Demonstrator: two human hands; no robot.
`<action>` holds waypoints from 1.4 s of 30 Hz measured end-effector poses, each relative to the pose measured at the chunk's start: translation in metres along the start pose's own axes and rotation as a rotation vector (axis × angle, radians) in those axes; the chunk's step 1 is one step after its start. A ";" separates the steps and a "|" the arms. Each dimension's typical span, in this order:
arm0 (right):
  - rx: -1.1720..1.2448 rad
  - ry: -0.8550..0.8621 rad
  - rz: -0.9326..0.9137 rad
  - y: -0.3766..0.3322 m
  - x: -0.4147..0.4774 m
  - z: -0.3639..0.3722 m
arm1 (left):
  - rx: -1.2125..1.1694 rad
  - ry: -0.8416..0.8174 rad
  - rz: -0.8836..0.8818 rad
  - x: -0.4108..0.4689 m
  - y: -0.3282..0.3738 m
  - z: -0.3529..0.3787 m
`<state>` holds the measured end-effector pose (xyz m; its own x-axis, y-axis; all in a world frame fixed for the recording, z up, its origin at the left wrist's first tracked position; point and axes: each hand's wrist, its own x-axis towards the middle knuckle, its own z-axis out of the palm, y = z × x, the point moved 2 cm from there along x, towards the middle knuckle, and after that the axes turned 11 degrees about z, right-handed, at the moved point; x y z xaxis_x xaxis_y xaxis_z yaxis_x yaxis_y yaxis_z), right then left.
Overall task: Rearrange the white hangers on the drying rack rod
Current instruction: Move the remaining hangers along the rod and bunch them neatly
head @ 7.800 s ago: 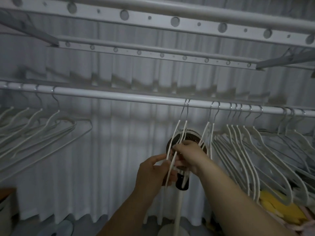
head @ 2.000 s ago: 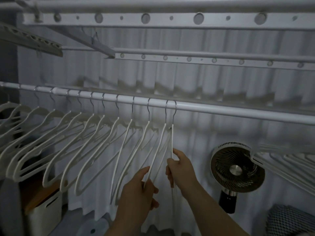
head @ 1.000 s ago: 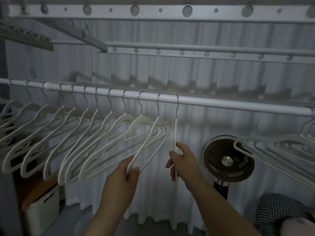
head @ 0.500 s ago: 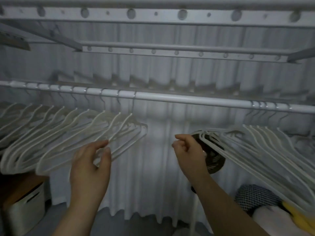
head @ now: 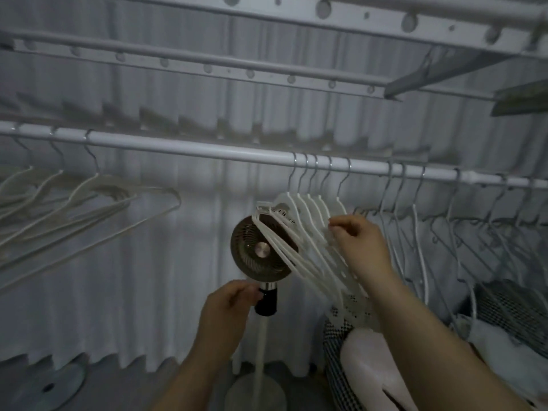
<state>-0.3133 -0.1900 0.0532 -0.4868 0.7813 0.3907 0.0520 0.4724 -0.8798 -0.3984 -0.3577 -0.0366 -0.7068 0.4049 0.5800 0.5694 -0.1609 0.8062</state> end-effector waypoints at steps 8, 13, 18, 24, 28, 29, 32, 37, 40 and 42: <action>-0.081 -0.314 0.163 0.018 0.007 0.000 | -0.193 -0.159 -0.150 0.014 0.028 0.076; 0.143 -0.476 0.253 0.016 0.002 0.012 | -0.207 -0.121 -0.202 0.019 0.033 0.078; 0.114 -0.519 0.258 0.009 -0.003 0.038 | -0.216 -0.051 -0.249 0.020 0.029 0.053; 0.136 -0.574 0.235 -0.008 -0.016 0.083 | -0.268 -0.031 -0.328 0.021 0.020 0.009; 0.185 -0.600 0.249 -0.022 -0.026 0.121 | -0.277 0.006 -0.304 0.022 0.014 -0.034; 0.188 -0.603 0.259 -0.026 -0.029 0.131 | -0.277 0.027 -0.297 0.022 0.012 -0.044; 0.204 -0.611 0.276 -0.033 -0.036 0.161 | -0.266 0.093 -0.305 0.024 0.003 -0.074; 0.189 -0.586 0.259 -0.047 -0.044 0.199 | -0.251 0.170 -0.301 0.028 -0.014 -0.120; 0.189 -0.561 0.257 -0.052 -0.048 0.216 | -0.242 0.182 -0.298 0.031 -0.021 -0.143; 0.204 -0.542 0.245 -0.055 -0.052 0.227 | -0.240 0.192 -0.295 0.032 -0.026 -0.157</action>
<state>-0.4887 -0.3491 0.0198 -0.8572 0.5143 0.0254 0.0769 0.1767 -0.9812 -0.5019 -0.4820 -0.0210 -0.9030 0.2939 0.3134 0.2333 -0.2769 0.9321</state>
